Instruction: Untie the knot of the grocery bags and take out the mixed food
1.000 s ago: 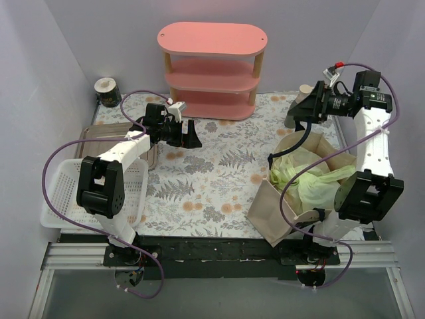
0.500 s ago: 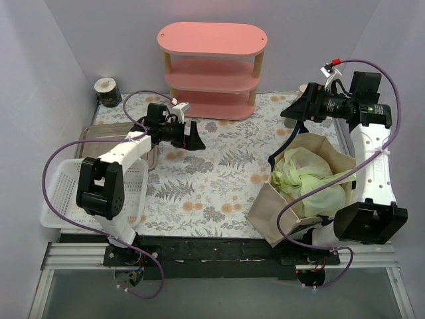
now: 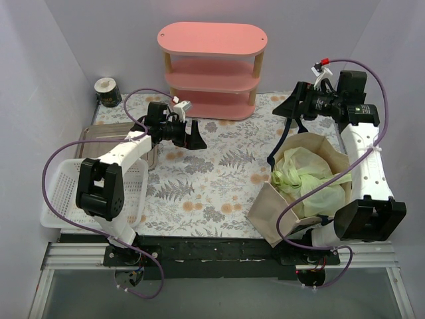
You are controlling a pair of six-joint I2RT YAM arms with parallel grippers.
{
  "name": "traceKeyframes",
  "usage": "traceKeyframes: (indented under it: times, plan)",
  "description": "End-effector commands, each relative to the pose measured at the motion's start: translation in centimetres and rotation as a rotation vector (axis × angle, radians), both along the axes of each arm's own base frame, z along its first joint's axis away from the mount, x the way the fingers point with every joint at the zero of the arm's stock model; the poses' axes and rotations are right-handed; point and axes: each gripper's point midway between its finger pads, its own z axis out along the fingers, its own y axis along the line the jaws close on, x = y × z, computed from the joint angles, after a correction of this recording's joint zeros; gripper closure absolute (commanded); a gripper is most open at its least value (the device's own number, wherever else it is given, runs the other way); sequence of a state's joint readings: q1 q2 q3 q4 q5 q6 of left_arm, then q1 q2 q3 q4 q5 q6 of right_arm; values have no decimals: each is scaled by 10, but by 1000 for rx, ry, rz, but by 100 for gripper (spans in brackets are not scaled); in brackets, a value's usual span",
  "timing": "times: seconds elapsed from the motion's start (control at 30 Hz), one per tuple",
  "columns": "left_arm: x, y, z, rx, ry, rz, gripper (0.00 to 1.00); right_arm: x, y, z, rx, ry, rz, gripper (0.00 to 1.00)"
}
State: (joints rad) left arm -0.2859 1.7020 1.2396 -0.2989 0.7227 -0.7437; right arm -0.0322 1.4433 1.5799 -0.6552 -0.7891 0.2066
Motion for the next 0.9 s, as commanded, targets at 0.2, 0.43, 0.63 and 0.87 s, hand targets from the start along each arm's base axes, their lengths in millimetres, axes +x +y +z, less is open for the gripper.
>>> traceKeyframes:
  times: [0.2, 0.43, 0.63, 0.87]
  plan:
    - [-11, -8, 19, -22, -50, -50, 2, -78, 23, 49, 201, -150, 300, 2]
    - [-11, -10, 15, -29, -34, -62, 2, -68, 28, 48, 304, -118, 420, 2]
    - [-8, -7, 19, -13, -63, -48, 2, -46, -7, 70, 201, -280, 365, 2]
    - [-16, -4, 11, -4, -52, -57, 2, -29, -90, 54, -251, -387, 157, 2]
